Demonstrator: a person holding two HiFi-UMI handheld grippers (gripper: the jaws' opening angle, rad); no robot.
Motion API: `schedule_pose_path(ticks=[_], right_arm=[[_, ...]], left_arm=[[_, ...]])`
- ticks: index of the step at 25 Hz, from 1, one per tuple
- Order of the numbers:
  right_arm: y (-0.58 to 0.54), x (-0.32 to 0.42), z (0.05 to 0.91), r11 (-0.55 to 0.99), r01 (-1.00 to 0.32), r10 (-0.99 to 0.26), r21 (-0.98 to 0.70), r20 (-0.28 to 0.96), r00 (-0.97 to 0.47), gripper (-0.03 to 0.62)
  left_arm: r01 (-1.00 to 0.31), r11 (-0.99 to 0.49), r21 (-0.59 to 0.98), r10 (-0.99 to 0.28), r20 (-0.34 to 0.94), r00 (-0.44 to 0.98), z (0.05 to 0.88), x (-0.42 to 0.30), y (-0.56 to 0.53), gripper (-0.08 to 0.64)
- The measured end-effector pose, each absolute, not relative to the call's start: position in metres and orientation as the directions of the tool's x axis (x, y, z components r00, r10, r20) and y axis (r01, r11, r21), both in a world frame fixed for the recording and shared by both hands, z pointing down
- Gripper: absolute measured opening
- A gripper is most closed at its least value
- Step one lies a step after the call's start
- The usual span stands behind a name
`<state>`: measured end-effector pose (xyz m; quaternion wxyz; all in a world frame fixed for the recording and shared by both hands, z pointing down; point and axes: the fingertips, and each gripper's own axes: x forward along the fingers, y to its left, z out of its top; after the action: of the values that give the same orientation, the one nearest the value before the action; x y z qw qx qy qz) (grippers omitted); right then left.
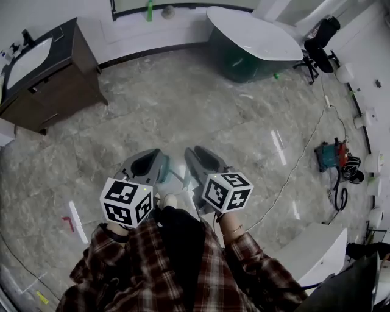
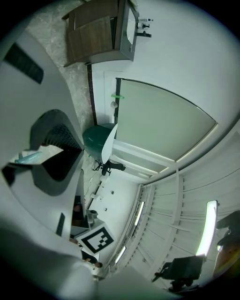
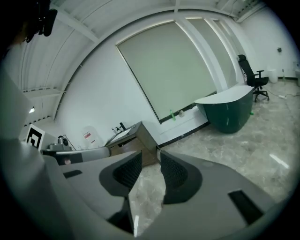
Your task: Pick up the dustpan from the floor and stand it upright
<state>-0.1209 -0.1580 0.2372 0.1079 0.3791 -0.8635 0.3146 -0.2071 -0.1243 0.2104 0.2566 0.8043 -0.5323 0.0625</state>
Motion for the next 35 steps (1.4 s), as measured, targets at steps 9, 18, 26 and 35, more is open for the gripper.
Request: schedule_pose_path(ticks=[9, 18, 26, 35], right_arm=[[-0.144, -0.126, 0.182, 0.645, -0.694, -0.606, -0.320, 0.340, -0.720, 0.018], [-0.144, -0.140, 0.162, 0.721, -0.641, -0.551, -0.263, 0.343, -0.761, 0.011], [-0.141, -0.166, 0.169, 0.749, -0.601, -0.502, -0.278, 0.354, -0.789, 0.011], [-0.143, -0.165, 0.169, 0.756, -0.596, -0.493, -0.271, 0.363, -0.791, 0.011]], left_arm=[[-0.888, -0.311, 0.339, -0.845, 0.329, 0.421, 0.197, -0.199, -0.114, 0.001], [-0.909, -0.288, 0.302, -0.877, 0.298, 0.377, 0.169, -0.211, -0.109, 0.000], [-0.922, -0.234, 0.308, -0.896, 0.300, 0.327, 0.169, -0.233, -0.099, 0.001], [-0.919, -0.245, 0.310, -0.893, 0.298, 0.339, 0.166, -0.227, -0.102, 0.002]])
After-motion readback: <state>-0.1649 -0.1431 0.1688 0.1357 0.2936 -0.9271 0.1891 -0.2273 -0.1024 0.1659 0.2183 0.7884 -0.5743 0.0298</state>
